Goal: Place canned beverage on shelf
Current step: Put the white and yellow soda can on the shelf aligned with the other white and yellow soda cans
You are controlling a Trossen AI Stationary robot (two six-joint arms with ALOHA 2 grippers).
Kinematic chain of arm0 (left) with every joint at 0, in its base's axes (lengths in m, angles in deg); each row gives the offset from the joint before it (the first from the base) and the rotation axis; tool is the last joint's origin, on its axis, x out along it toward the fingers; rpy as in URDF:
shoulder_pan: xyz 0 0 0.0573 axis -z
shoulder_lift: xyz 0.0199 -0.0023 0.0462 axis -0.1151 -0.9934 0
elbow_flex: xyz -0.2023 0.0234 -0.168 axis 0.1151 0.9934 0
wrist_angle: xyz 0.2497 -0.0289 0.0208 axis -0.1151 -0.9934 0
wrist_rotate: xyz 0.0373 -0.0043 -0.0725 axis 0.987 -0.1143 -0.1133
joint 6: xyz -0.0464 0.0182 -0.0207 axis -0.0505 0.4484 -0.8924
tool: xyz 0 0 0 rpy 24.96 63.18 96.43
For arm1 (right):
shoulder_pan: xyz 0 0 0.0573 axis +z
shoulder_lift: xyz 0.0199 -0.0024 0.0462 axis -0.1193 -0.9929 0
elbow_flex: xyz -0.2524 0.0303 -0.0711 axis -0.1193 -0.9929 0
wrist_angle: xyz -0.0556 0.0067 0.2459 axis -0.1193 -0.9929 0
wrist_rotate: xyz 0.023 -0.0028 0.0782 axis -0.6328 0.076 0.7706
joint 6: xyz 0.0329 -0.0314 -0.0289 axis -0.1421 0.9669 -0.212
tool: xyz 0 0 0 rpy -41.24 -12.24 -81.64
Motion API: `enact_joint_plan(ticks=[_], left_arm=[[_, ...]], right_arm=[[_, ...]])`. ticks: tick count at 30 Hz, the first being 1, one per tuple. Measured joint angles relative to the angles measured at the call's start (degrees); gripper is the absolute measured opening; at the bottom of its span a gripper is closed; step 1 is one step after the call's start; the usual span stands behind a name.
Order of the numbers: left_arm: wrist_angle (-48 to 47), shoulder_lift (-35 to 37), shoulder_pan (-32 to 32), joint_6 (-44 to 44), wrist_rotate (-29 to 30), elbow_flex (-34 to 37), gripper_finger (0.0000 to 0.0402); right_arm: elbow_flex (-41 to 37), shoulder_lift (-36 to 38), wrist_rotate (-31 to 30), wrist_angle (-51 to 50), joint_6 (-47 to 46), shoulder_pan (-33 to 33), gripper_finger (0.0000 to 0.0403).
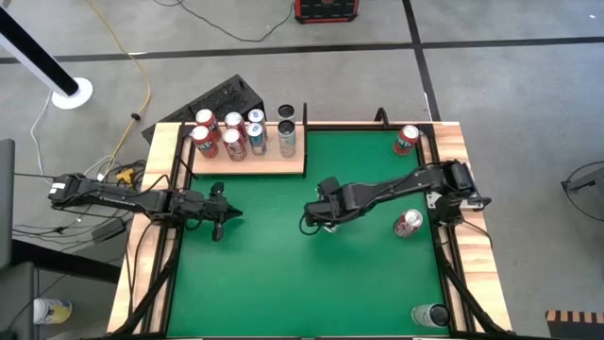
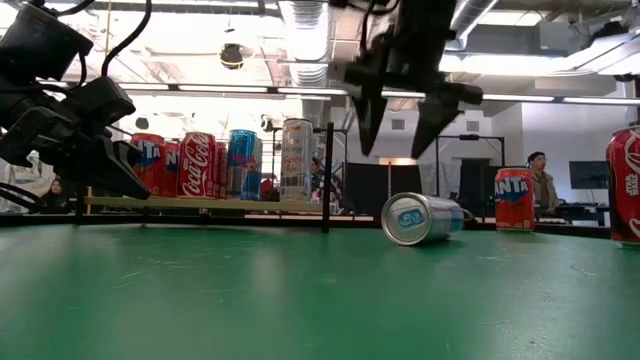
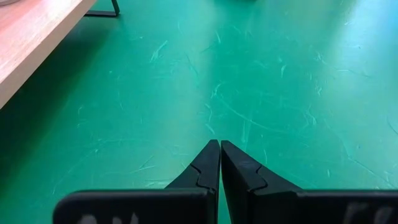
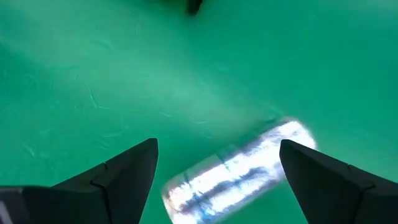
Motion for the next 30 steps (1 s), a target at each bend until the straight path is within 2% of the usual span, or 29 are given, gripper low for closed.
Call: enact_joint_plan(ticks=[3, 7, 9, 15, 18, 24, 30], left_arm=[[0.0, 0.0, 0.0, 0.0, 0.0, 0.0, 0.0], [0.0, 0.0, 0.0, 0.0, 0.0, 0.0, 0.0], [0.0, 0.0, 0.0, 0.0, 0.0, 0.0, 0.0], [0.0, 0.0, 0.0, 0.0, 0.0, 0.0, 0.0], [0.0, 0.0, 0.0, 0.0, 0.0, 0.0, 0.0], [0.0, 0.0, 0.0, 0.0, 0.0, 0.0, 0.0], [0.0, 0.0, 0.0, 0.0, 0.0, 0.0, 0.0]], right_arm=[[-0.7, -0.3, 4.1, 0.1, 0.0, -0.1, 0.036], [-1.1, -0.8, 3.8, -4.2, -6.9, 2.7, 0.036], [-1.1, -0.6, 1.4, -6.8, -13.2, 5.4, 0.036], [-1.1, -2.6, -11.1, -9.2, -34.8, 12.3, 0.036], [-1.1, -6.1, -13.6, -10.0, -42.0, 14.0, 0.036], [-1.2, -15.9, -13.6, -11.6, -52.6, 15.3, 0.036], [-1.0, -22.4, -13.3, -7.3, -53.6, 15.6, 0.036]])
